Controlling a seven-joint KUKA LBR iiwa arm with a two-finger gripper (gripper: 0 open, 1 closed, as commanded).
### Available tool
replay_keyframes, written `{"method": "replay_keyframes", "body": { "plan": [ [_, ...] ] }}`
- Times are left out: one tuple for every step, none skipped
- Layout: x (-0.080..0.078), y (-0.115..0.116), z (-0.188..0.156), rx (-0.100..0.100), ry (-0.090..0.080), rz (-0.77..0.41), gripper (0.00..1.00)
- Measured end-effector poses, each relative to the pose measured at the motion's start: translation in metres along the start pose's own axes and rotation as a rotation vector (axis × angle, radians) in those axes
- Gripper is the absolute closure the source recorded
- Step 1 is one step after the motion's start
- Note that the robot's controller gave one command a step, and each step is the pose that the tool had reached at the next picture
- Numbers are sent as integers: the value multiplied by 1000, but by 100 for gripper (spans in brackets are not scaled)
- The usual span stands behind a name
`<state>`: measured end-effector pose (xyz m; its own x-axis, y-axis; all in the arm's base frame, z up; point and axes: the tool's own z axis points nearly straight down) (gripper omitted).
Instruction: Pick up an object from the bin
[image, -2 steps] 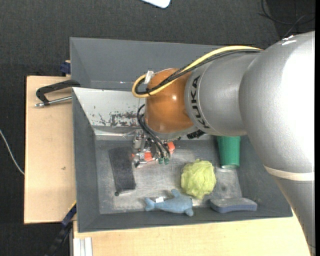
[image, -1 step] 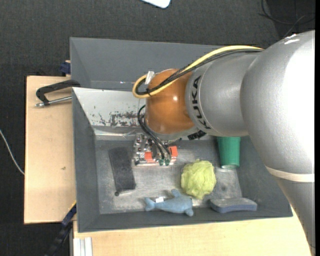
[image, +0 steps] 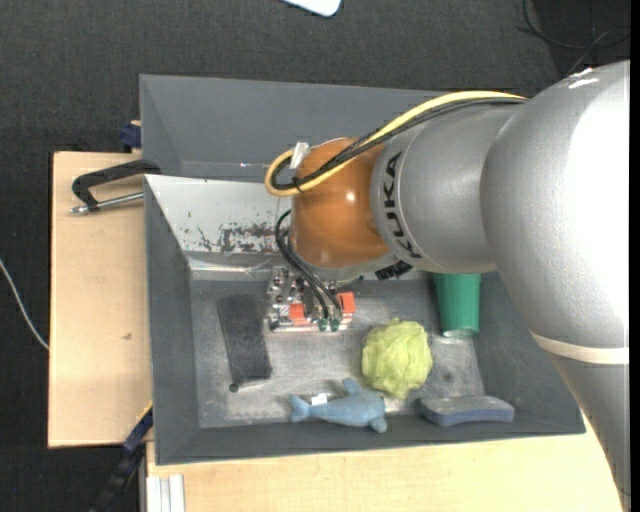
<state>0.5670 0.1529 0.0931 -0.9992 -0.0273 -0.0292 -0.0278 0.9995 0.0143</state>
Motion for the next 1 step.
{"method": "replay_keyframes", "body": {
  "plan": [
    [26, -5, 9, 4, 8, -342, 0]
  ]
}}
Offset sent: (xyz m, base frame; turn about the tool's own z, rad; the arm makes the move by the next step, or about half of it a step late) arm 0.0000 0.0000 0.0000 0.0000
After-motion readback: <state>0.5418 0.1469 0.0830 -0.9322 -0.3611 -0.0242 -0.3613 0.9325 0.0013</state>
